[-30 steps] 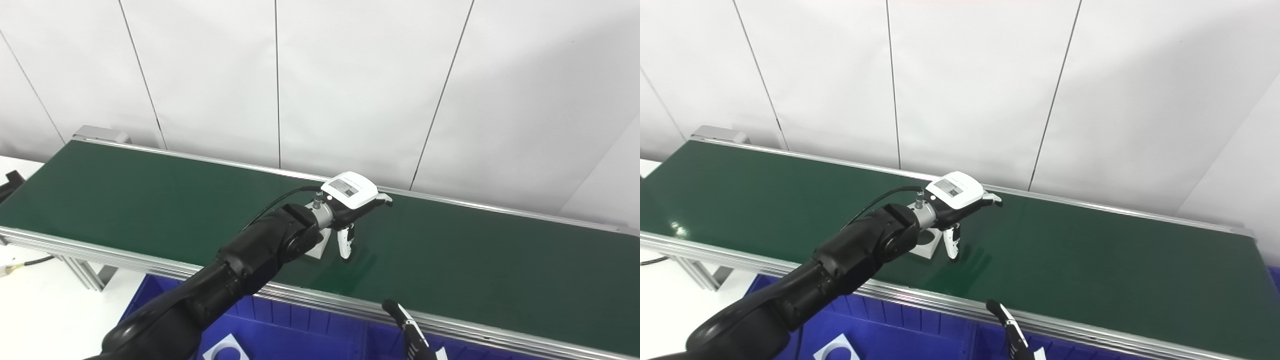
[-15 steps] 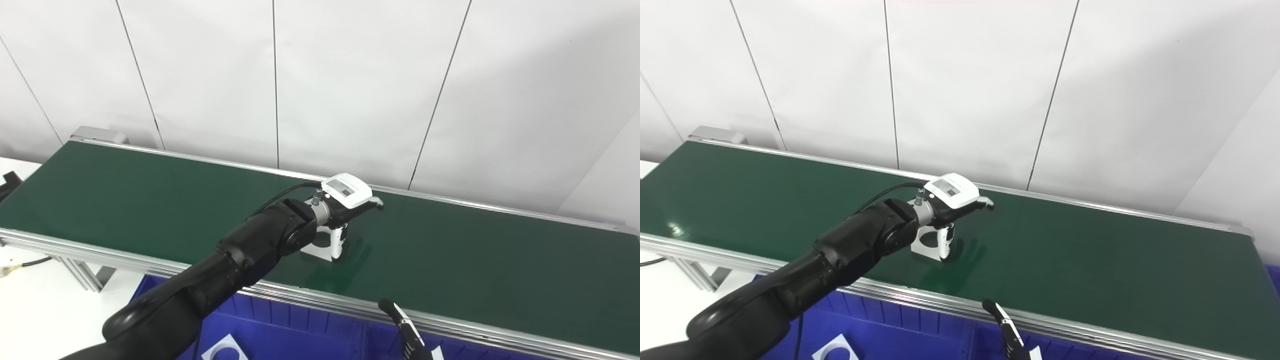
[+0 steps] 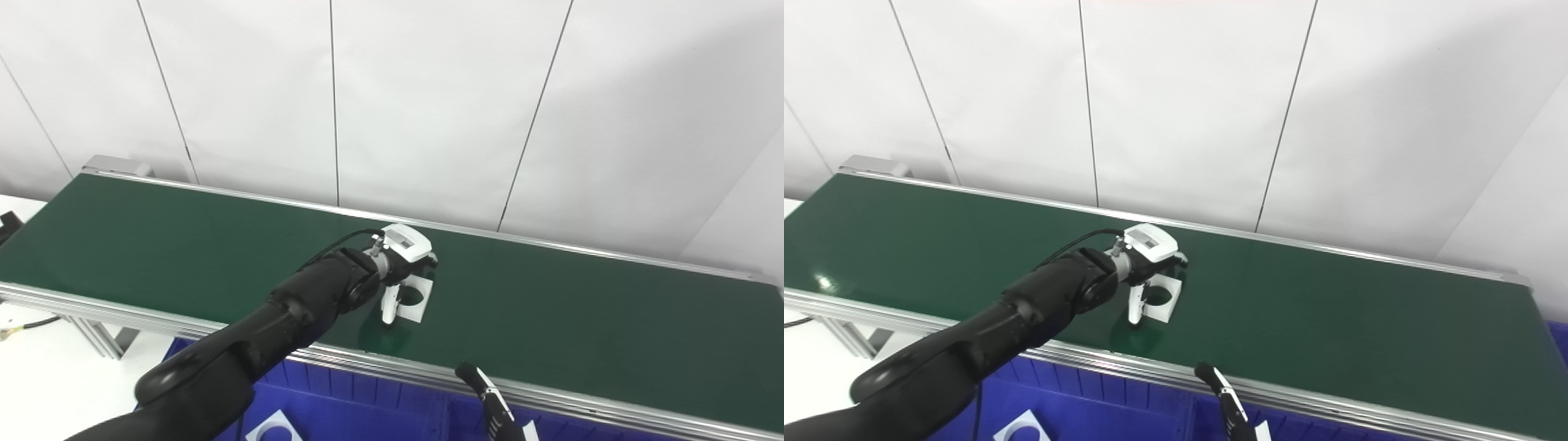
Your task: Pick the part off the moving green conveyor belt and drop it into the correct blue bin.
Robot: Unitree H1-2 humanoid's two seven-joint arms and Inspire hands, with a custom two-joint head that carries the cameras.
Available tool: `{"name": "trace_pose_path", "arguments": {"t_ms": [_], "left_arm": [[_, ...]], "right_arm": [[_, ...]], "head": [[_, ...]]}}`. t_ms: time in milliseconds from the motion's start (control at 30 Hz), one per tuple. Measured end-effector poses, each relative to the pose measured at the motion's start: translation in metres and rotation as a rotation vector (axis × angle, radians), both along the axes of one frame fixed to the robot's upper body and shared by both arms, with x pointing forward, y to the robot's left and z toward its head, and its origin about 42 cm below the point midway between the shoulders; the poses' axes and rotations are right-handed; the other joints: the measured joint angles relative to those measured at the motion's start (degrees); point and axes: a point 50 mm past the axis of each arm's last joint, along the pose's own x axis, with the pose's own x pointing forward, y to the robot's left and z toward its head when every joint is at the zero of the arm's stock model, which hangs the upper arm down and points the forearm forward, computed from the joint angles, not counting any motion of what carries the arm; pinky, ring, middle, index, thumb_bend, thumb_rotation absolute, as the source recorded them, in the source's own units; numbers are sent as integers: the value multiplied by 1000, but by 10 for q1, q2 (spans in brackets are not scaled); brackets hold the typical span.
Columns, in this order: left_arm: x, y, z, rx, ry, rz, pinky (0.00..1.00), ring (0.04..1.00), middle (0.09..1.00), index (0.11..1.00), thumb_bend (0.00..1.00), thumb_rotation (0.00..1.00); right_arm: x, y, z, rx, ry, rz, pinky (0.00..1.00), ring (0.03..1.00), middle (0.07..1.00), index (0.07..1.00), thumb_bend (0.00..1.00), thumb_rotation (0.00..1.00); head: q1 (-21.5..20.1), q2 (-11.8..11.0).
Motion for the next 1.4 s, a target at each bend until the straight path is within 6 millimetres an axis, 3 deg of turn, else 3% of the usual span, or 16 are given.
{"name": "trace_pose_path", "arguments": {"t_ms": [100,267,300,367,400,433,467,533,667,867,933,1067,1300,1367,1400], "left_arm": [[0,-3,-6,-34,-60,1,724,796,846,839,1000,138],[-2,-9,-16,-85,-129,3,768,793,831,832,983,124],[-2,-10,-16,-97,-135,6,747,755,795,796,978,90],[-2,-12,-19,-124,-149,18,520,548,620,644,875,70],[-4,-14,-21,-138,-161,21,481,515,593,620,857,70],[-5,-16,-23,-146,-167,22,339,384,464,541,608,18],[-5,-20,-24,-152,-175,18,329,374,455,535,591,14],[-5,-23,-24,-156,-169,17,214,272,467,495,541,3],[-6,-29,-25,-182,-139,28,173,257,395,497,516,0],[-3,-39,-17,-147,-105,15,164,257,394,495,516,0],[-3,-42,-14,-147,-103,9,155,242,459,485,522,0],[-3,-46,-10,-137,-82,12,186,272,409,500,519,0],[-3,-52,-3,-146,-62,7,196,284,414,494,524,0],[-2,-51,-1,-140,-52,9,180,261,407,491,524,0],[-2,-50,1,-137,-49,14,143,219,445,483,526,0]], "right_arm": [[-2,2,2,12,-1,-3,990,928,867,878,1000,911],[-7,3,3,9,-5,-2,975,932,868,880,1000,917],[-8,3,5,11,-9,-2,970,935,871,881,1000,918],[-9,5,7,19,-13,-3,970,938,870,879,1000,904],[-10,6,7,23,-11,-3,971,939,870,878,1000,901],[-12,7,7,27,-8,-2,977,943,872,880,1000,897],[-13,7,6,30,-4,3,978,944,872,881,1000,896],[-14,8,7,32,-4,11,977,944,874,880,1000,897],[-13,10,8,31,-7,17,970,943,878,881,998,907],[-12,14,9,42,-8,23,982,945,874,883,1000,910],[-11,14,10,44,-9,27,981,943,872,888,1000,915],[-10,14,10,44,-11,29,983,930,860,891,999,915],[-10,15,11,49,-9,39,996,938,858,897,1000,921],[-9,15,11,51,-9,42,995,936,856,897,1000,921],[-9,15,11,52,-8,41,994,934,857,899,1000,924]], "head": [[-9,5],[-25,13],[-25,13],[-30,19],[-31,21],[-31,21],[-31,21],[-31,21],[-29,20],[-31,23],[-30,24],[-30,23],[-28,24],[-25,25],[-23,25]]}}
